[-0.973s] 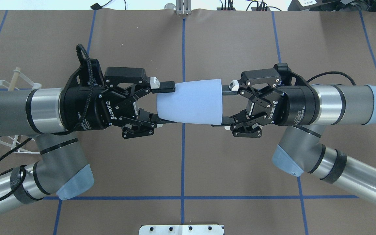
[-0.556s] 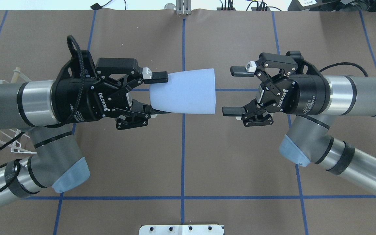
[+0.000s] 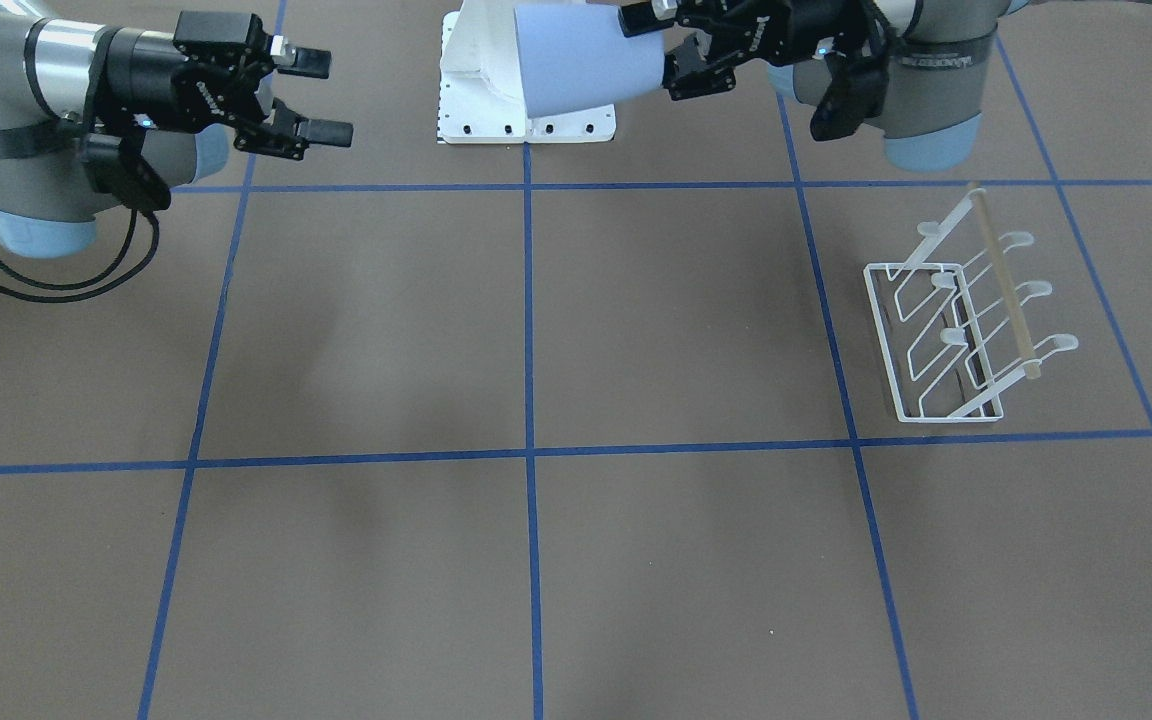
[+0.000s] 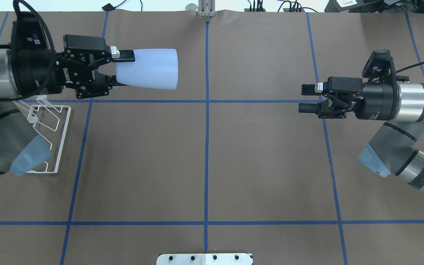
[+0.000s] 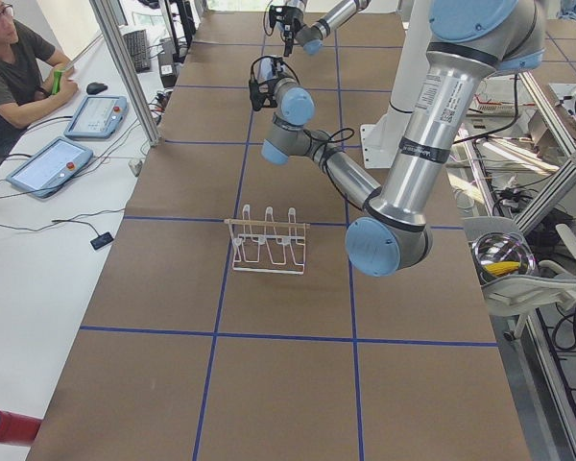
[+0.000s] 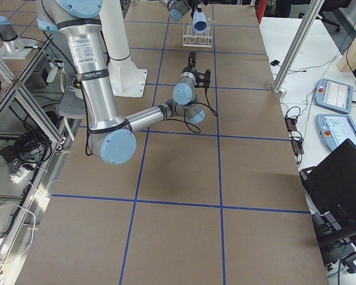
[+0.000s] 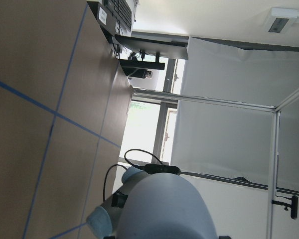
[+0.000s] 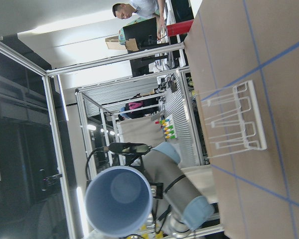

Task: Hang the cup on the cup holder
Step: 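Carry the cup toward the wire rack with the left gripper while the right arm withdraws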

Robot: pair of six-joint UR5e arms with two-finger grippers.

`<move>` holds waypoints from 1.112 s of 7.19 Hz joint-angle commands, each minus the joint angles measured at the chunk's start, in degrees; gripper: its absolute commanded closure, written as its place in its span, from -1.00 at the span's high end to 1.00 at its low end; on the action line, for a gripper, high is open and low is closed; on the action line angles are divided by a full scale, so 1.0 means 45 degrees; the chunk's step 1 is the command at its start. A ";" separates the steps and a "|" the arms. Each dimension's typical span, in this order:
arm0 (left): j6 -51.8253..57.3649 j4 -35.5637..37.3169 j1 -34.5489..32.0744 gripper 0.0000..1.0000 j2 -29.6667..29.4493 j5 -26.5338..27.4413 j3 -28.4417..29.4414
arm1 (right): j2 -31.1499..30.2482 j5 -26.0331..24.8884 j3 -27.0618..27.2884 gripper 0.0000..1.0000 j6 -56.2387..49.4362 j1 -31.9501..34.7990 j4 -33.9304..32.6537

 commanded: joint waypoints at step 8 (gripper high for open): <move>1.3919 1.6142 -0.3881 -1.00 0.0870 -0.2294 -0.2376 | -0.1753 0.1307 -0.0031 1.00 -1.4146 0.4188 -1.0308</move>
